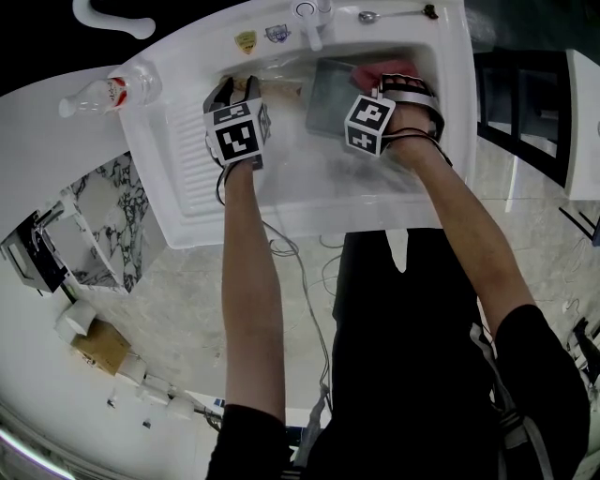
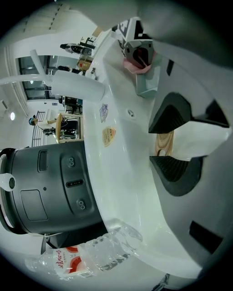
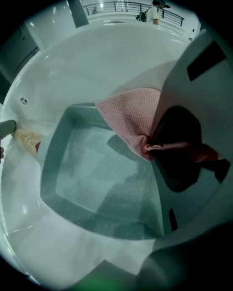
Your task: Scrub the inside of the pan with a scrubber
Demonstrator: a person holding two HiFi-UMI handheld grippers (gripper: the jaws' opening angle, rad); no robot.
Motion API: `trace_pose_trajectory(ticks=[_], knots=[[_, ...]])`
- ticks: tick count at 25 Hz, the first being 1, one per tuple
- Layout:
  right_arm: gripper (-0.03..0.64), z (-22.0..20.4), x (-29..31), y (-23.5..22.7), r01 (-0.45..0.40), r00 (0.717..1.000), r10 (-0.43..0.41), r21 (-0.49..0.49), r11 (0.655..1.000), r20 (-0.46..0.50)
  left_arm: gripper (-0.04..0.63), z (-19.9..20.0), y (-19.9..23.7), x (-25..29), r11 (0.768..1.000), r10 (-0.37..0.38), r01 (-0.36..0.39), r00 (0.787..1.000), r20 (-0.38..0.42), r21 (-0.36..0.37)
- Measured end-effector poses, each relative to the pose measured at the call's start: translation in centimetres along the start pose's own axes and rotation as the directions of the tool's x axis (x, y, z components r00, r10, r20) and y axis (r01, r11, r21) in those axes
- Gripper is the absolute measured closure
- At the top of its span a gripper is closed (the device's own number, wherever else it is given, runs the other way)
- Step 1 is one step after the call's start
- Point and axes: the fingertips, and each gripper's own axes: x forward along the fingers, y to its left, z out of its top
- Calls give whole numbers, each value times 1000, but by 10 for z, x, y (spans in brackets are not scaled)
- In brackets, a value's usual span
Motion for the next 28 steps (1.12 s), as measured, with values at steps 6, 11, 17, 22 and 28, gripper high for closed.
trace_pose_trajectory(ticks=[6,11,17,22,28], knots=[[580,31,-10,-15,153,975,-163,71,986,153,420,1,0,-1,1000,1,-1,1000,7,4],[589,70,-18,-27,196,927,-232,145,970,296,420,0,0,-1,1000,1,-1,1000,4,2],[591,111,-30,-37,134,862,-229,233,963,453,420,0,0,-1,1000,5,-5,1000,3,-2],[591,123,-35,-31,193,836,-228,121,974,500,420,1,1,0,1000,8,-8,1000,1,-4],[591,87,-30,-2,149,894,-145,24,989,423,420,0,0,-1,1000,4,-4,1000,-9,-4]])
